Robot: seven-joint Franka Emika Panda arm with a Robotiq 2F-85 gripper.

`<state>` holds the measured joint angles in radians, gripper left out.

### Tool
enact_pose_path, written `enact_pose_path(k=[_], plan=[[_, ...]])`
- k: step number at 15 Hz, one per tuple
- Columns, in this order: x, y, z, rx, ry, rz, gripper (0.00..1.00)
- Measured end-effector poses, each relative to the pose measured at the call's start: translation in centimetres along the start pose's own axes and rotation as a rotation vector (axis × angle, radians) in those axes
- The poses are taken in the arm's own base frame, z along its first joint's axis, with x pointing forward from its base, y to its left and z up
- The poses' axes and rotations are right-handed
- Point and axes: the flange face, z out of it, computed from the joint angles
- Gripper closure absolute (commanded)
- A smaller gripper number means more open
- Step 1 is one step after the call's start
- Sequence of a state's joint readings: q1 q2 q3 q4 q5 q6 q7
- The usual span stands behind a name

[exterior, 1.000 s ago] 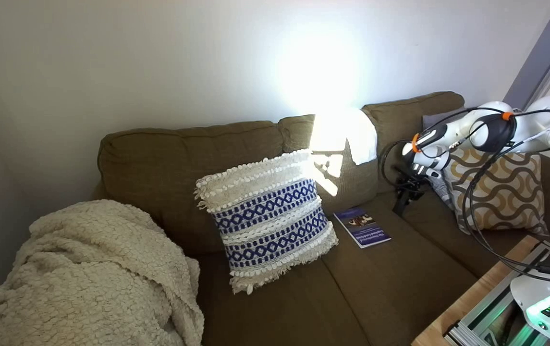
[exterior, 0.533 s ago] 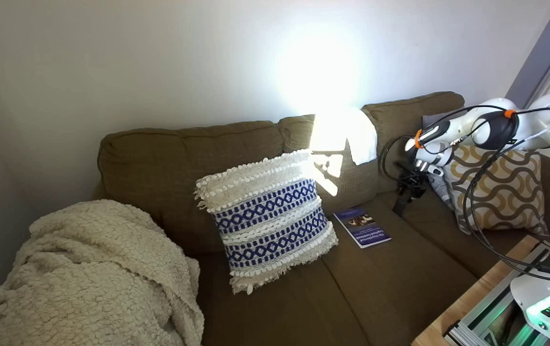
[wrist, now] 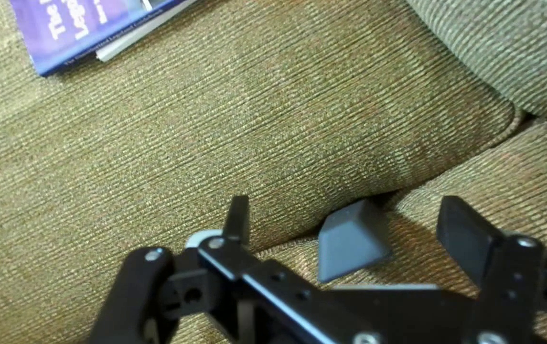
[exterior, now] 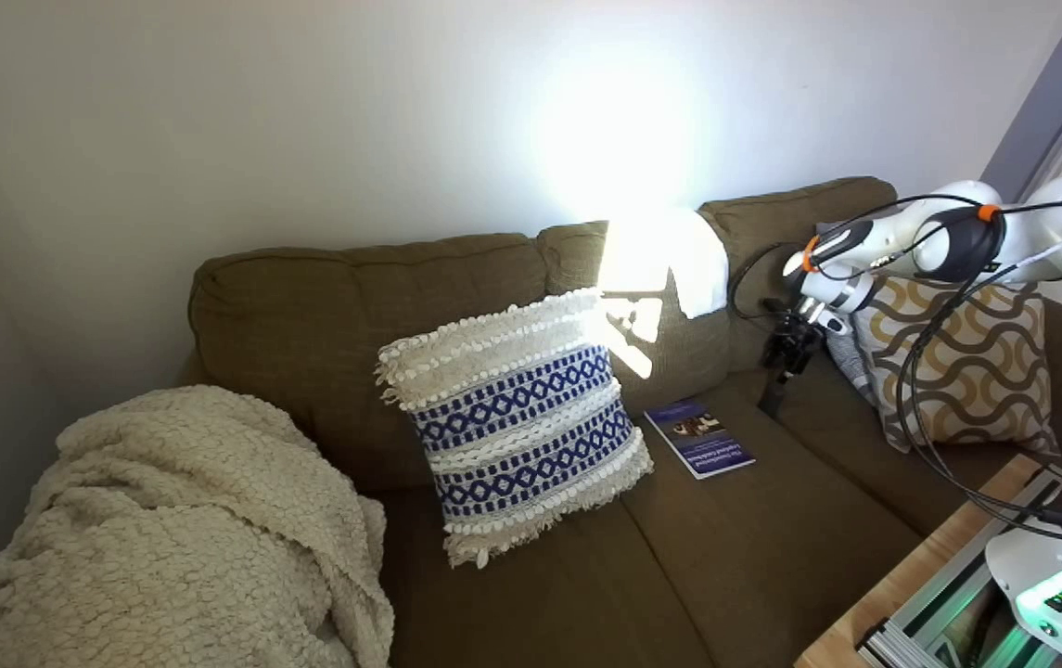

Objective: Remove the black remote from in-between the cushions of the couch

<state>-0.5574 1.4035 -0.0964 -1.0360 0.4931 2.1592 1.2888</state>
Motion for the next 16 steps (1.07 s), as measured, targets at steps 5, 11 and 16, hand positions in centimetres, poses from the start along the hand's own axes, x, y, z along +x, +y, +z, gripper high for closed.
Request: enact_pose_path(k=[5,11,16], plan=[[0.1,0.1,1.2,0.013,0.066,0.206,0.00],[0.7,0.7,2.9,0.010,0.152,0.360,0.00],[1.5,0.6,3.9,0.076,0.202,0.523,0.00]])
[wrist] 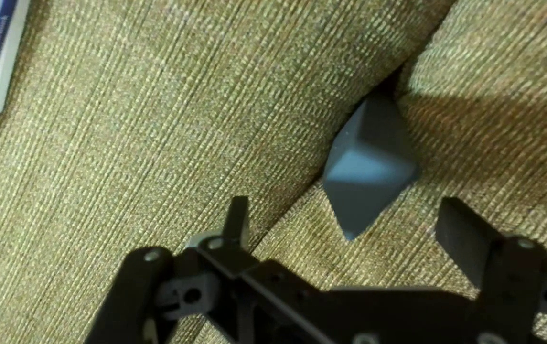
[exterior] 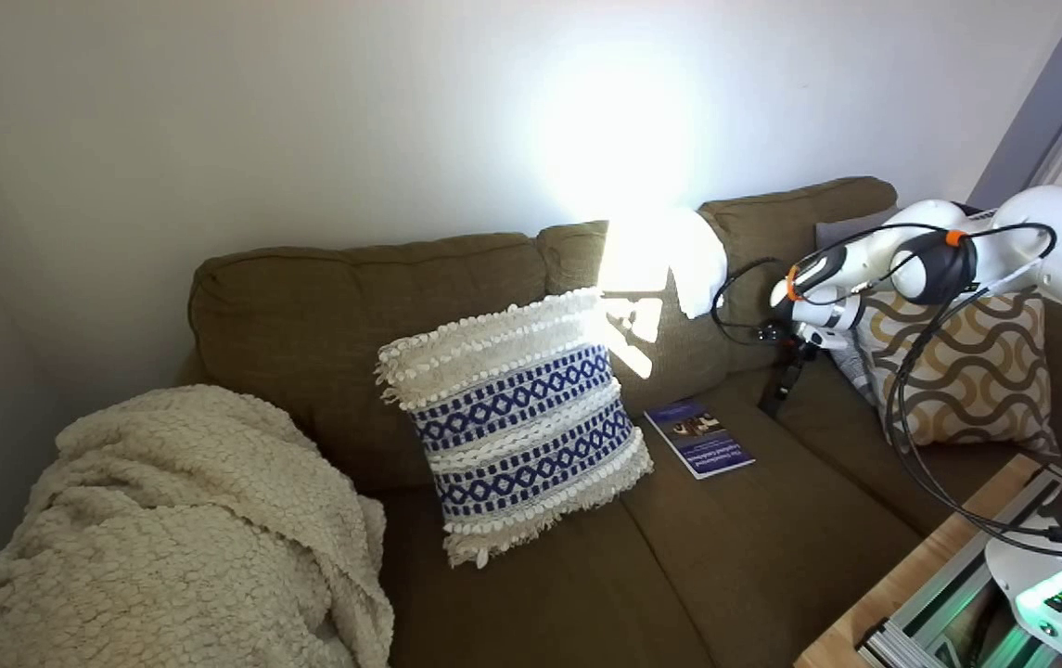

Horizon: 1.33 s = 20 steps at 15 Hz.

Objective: Remove the black remote from in-between the cushions of the couch

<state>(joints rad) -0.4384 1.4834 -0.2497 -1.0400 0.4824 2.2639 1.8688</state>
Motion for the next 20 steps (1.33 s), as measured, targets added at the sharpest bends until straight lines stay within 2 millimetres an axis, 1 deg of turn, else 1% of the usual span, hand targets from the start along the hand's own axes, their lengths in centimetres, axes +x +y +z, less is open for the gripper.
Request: enact_pose_path(k=[3,4,5,6,7,8,9,10,12,13,14,15,17,20], plan=[[-0.2,-0.2,0.1,0.052,-0.007,0.075,0.00],[-0.3,-0.3,0.0,0.068,-0.008,0.094,0.04],[-0.5,-0.3,-0.1,0.082,-0.009,0.108,0.26],[-0.7,-0.3,-0.2,0.093,-0.009,0.121,0.29],[-0.8,-0.3,-0.2,0.097,-0.006,0.131,0.29],[-1.0,-0.2,-0.3,0.098,-0.004,0.139,0.08],[-1.1,-0.1,-0.2,0.099,-0.001,0.147,0.08],[-1.2,0.0,-0.2,0.099,0.002,0.156,0.04],[-1.5,0.2,0.0,0.096,0.003,0.171,0.33],[-1.6,0.4,0.1,0.093,0.001,0.177,0.34],[-1.8,0.5,0.2,0.089,-0.001,0.184,0.40],[-1.9,0.6,0.3,0.086,-0.002,0.190,0.50],[-2.1,0.8,0.4,0.082,-0.006,0.202,0.66],[-2.2,0.9,0.5,0.081,-0.005,0.218,0.88]])
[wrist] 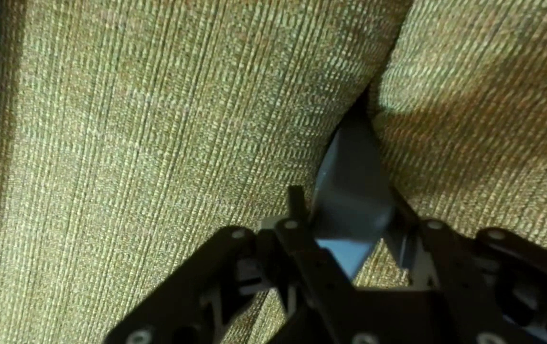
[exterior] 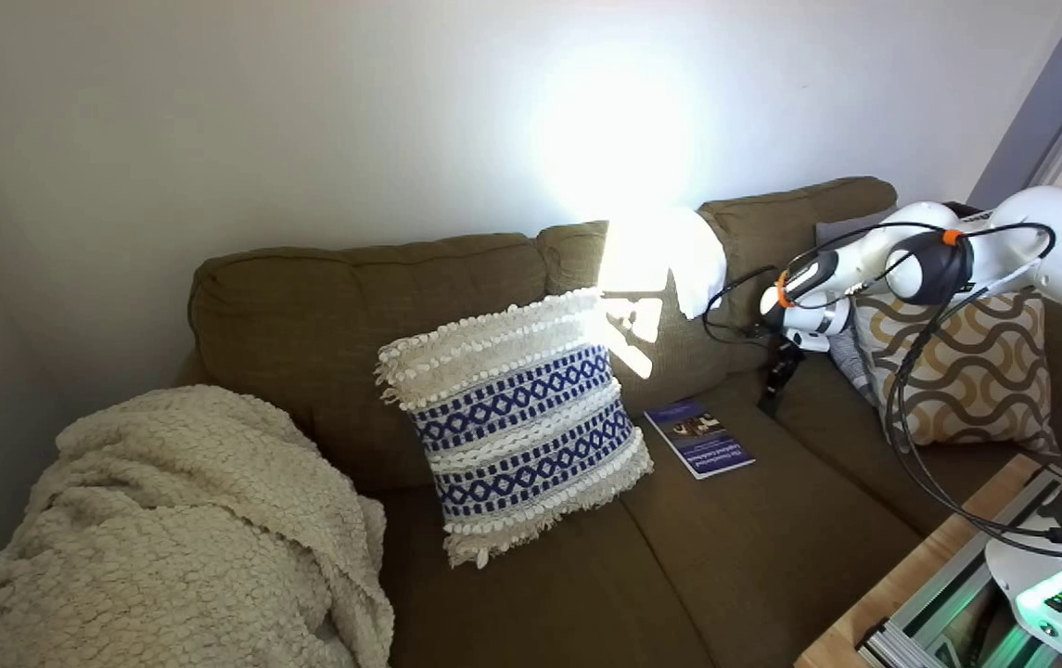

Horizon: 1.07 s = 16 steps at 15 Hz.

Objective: Remove the black remote from in-between the cushions of the couch

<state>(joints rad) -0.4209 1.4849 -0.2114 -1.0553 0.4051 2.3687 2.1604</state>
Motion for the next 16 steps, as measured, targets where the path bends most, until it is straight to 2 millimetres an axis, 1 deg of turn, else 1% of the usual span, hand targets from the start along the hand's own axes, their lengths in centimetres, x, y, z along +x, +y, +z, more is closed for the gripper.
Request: enact_pose_path(k=[1,4,9,16], plan=[[0.04,-0.05,-0.02,0.002,0.002,0.007,0.91],[0.19,-0.23,-0.08,0.006,0.006,0.035,0.92],[0.24,-0.38,-0.18,0.006,0.003,0.034,0.92],[0.34,-0.53,-0.46,0.007,-0.004,-0.020,0.92]])
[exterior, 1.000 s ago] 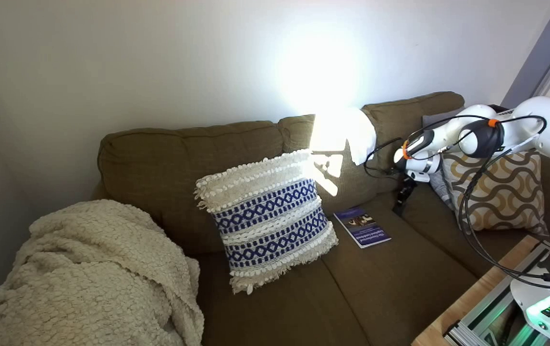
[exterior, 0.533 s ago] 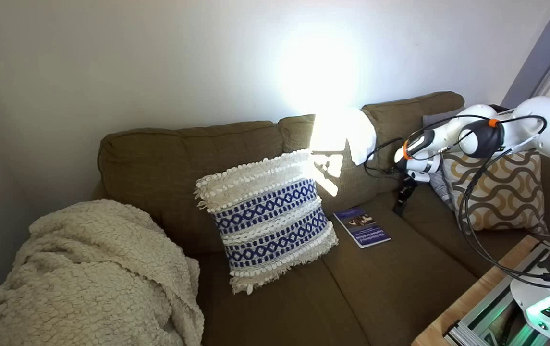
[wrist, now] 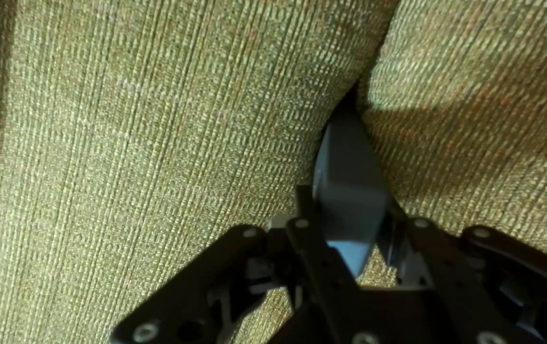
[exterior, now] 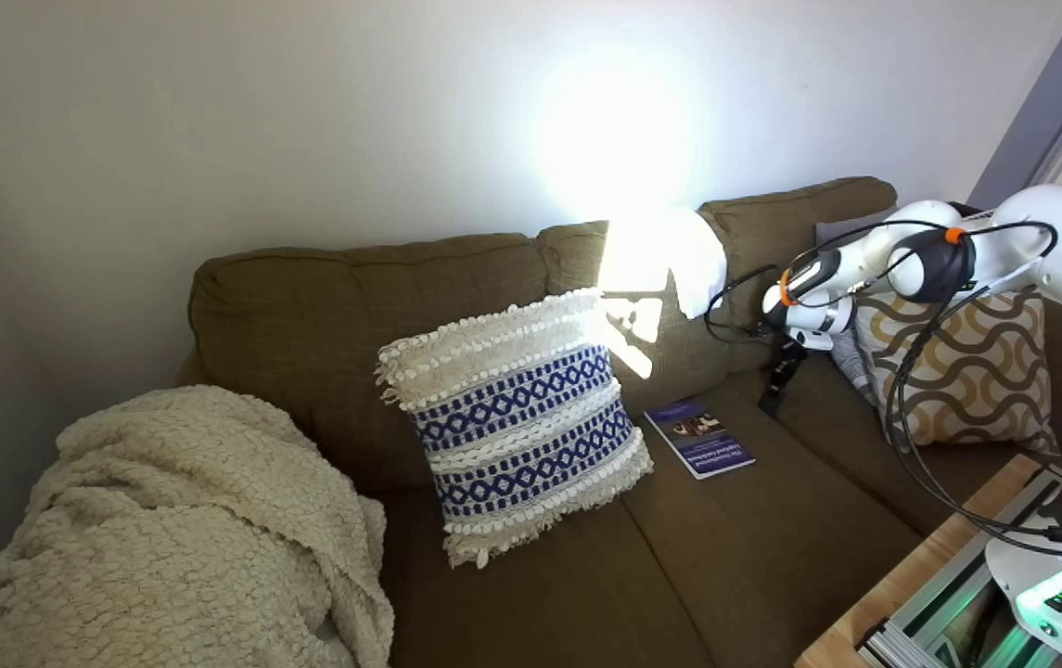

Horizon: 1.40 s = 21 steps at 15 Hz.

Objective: Remove the black remote from in-between the cushions of the couch

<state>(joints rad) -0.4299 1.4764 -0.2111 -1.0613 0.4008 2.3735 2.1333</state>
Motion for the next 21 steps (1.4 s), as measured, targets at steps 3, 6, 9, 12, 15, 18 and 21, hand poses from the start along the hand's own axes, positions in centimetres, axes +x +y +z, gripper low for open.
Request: enact_pose_path(k=[3,6,9,12,15,18,21], plan=[[0.2,0.0,-0.1,0.005,-0.012,-0.007,0.92],[1.0,-0.3,-0.6,0.010,-0.048,0.036,0.92],[1.9,-0.9,-2.2,0.005,-0.087,0.070,0.92],[2.6,-2.3,-5.4,0.027,-0.132,0.089,0.92],[2.9,-3.1,-7.6,0.033,-0.159,0.085,0.34],[2.2,-2.5,-7.6,0.006,-0.179,0.063,0.12],[1.1,-0.8,-6.7,-0.057,-0.180,0.040,0.00]])
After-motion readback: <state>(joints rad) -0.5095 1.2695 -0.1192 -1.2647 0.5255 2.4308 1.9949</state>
